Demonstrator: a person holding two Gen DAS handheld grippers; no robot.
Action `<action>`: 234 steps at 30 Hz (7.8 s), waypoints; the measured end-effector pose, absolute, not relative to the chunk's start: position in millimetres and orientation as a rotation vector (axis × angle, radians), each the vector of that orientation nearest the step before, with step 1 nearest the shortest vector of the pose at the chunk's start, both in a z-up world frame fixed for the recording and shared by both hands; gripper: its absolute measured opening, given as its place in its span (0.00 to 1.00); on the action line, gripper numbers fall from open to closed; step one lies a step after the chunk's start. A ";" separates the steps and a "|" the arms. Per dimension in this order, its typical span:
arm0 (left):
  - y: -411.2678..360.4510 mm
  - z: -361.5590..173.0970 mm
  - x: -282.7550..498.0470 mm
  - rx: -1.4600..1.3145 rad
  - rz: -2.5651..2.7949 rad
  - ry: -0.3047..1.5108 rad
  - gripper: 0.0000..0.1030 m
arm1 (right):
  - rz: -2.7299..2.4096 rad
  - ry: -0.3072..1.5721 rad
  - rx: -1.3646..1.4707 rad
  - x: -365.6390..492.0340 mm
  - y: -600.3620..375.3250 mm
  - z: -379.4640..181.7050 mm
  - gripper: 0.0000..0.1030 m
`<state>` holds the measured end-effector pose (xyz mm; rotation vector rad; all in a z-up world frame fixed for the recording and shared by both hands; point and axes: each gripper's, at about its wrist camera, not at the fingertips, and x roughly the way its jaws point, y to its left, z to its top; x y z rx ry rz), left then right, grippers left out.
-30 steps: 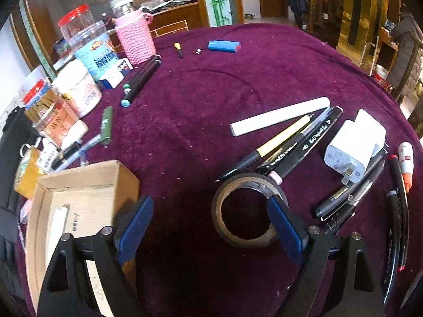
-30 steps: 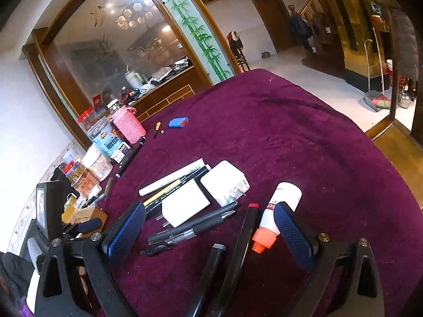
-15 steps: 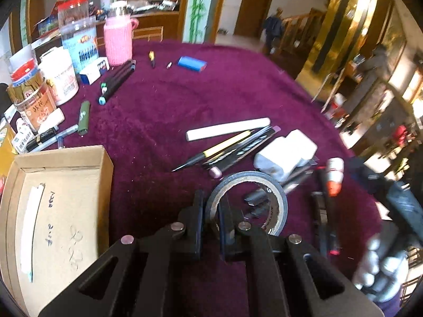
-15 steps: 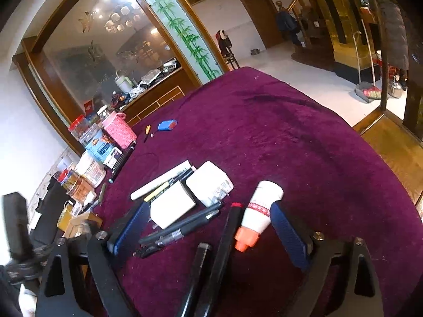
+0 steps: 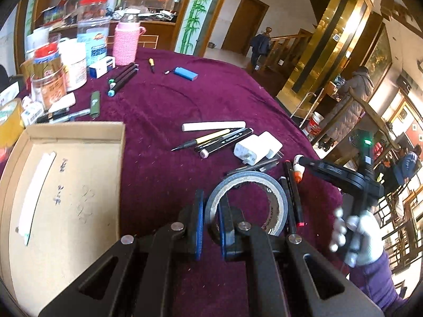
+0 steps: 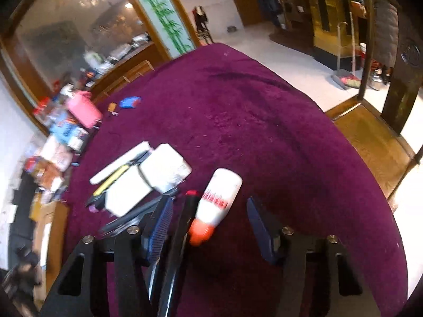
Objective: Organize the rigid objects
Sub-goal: 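Grasp the black tape roll with the left gripper while the right gripper approaches the glue bottle, then drop the tape roll into the tray with the left gripper while the right gripper places the glue bottle there, then grasp a black pen with the left gripper while the right gripper grasps a red-capped black marker, then carry both black pens over the tray and open both grippers to drop them, then move both grippers away from the tray back toward the pile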
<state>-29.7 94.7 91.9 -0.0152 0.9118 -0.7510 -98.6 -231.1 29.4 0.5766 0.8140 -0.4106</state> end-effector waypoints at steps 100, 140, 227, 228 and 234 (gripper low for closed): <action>59.4 77.3 -62.0 0.190 -0.788 1.004 0.83 | -0.289 0.843 0.442 -111.8 -169.2 32.4 0.47; -34.8 32.5 -93.4 0.335 -0.837 0.973 0.14 | -0.351 0.965 0.270 -117.5 -183.2 20.1 0.16; 206.5 105.5 -65.2 -0.018 -0.261 0.684 0.90 | -0.195 0.634 0.090 -91.9 9.2 87.9 0.76; 204.2 104.2 -65.4 -0.015 -0.267 0.689 0.90 | -0.194 0.637 0.092 -92.2 8.3 87.7 0.76; 192.2 96.6 -67.8 0.007 -0.298 0.720 0.90 | -0.203 0.638 0.083 -94.8 7.9 87.0 0.76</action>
